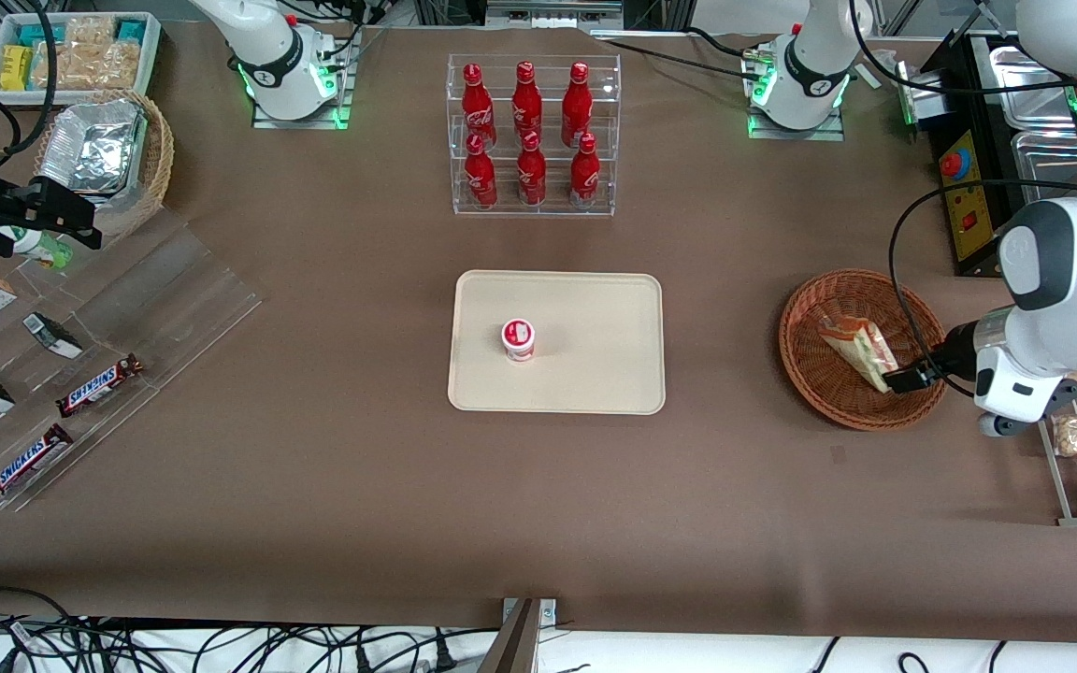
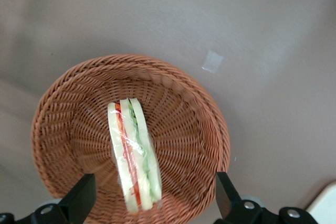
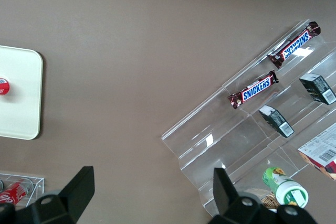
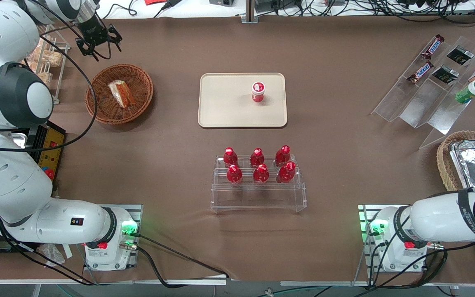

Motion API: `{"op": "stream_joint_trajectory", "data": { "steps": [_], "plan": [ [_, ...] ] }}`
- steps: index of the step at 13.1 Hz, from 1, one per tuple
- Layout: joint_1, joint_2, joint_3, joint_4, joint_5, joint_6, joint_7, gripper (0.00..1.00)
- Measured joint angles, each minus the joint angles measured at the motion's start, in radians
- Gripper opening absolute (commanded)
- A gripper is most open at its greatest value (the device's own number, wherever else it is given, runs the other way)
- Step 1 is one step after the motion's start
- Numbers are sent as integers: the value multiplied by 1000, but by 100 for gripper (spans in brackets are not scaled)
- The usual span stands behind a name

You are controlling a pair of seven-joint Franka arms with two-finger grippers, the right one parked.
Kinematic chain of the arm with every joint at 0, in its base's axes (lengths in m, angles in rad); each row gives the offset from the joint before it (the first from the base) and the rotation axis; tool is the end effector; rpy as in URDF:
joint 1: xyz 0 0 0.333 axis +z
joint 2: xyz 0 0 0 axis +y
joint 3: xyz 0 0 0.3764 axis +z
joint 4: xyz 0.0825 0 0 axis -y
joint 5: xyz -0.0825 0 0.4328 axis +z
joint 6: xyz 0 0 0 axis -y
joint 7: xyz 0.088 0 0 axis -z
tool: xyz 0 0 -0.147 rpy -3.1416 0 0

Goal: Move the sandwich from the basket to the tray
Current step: 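Lower the open left gripper over the sandwich in the wicker basket, then close the left gripper on the wrapped sandwich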

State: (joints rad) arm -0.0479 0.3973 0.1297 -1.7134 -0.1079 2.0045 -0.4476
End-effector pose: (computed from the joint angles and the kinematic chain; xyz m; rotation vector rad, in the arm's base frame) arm 0.7065 0.0399 0.3430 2.9848 0.8783 -0.1689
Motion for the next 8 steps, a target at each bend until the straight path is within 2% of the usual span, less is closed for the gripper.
{"op": "stream_joint_trajectory", "data": {
  "steps": [4,8],
  "plan": [
    [-3,-62,-13,-208,123,208,-189,100],
    [-18,-73,-50,-306,218,304,-391,100]
  ]
}}
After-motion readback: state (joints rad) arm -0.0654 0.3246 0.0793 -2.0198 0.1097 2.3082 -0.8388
